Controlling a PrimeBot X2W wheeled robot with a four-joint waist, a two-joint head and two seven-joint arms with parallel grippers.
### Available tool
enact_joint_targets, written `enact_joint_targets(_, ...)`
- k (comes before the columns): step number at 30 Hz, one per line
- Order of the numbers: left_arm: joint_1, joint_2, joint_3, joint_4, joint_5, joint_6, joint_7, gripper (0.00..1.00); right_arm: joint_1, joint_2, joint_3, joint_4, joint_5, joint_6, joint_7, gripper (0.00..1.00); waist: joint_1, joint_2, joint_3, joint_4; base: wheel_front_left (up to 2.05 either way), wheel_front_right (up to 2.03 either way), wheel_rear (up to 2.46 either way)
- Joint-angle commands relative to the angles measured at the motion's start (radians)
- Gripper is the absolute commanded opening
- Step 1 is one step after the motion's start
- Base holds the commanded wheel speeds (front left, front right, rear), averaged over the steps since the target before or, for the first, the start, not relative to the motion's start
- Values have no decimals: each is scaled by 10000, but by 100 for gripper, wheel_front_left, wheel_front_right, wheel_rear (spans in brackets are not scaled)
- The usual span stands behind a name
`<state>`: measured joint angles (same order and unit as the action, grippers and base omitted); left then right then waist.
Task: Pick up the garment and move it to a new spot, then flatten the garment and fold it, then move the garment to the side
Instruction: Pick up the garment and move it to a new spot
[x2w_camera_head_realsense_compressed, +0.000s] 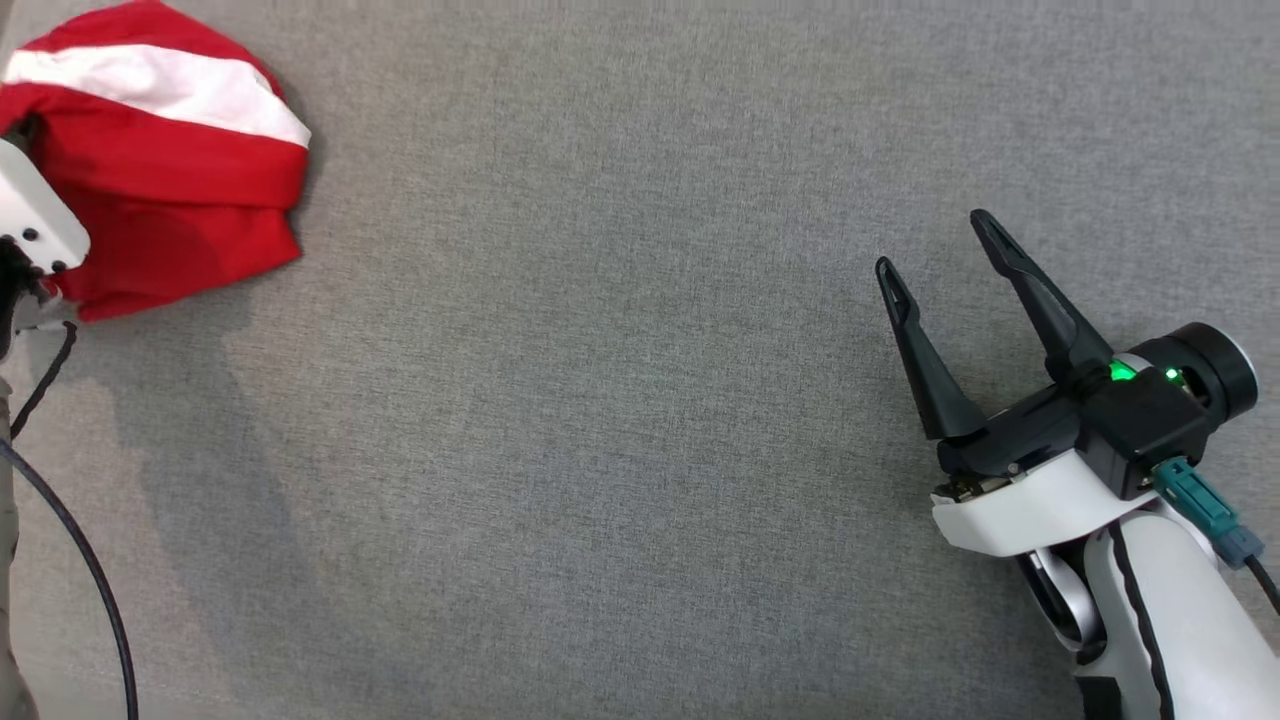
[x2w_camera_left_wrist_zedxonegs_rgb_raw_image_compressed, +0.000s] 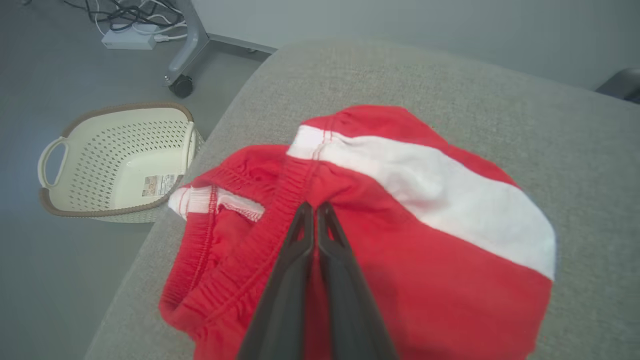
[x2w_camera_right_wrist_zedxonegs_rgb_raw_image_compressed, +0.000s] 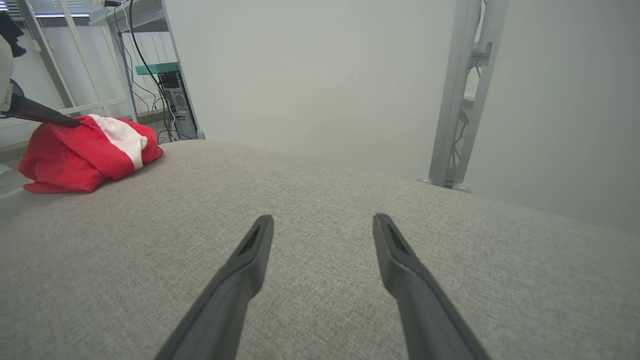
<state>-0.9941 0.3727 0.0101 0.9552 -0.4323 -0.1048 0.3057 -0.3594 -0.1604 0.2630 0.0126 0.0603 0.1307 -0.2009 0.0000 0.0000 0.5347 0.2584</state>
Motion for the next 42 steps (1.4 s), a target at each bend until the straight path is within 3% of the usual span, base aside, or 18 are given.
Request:
enact_joint_targets(1, -201, 99, 75, -81, 8, 26, -452, 0, -58, 34, -17, 69, 45, 3, -105, 100, 0, 0, -295, -50, 0, 0, 0)
enact_joint_targets(9, 18, -133, 155, -782, -174, -165, -3318, 0, -19, 372, -128, 741, 185, 3, -402, 100, 0, 0, -1459, -383, 0, 0, 0)
enact_joint_targets(17, 594, -792, -357, -2372, -469, -258, -4940, 0, 184, 706, -487, 1278, 269, 3, -601, 100, 0, 0, -2598, -970, 0, 0, 0)
enact_joint_targets(25, 1706, -1305, -1475, -4682, -627, -253, -4401, 0, 245, 917, -806, 1484, 291, 3, -654, 100, 0, 0, -3309, -1996, 0, 0, 0)
enact_joint_targets(34, 2878, -1903, -2713, -6923, -311, -114, -3348, 0, 198, 1041, -1150, 1183, 369, 1, -648, 100, 0, 0, -3239, -3365, 0, 0, 0)
enact_joint_targets(42, 3538, -2737, -4401, -7564, 340, 61, -2938, 0, 92, 1080, -1442, 933, 577, 1, -651, 100, 0, 0, -2744, -4883, 0, 0, 0)
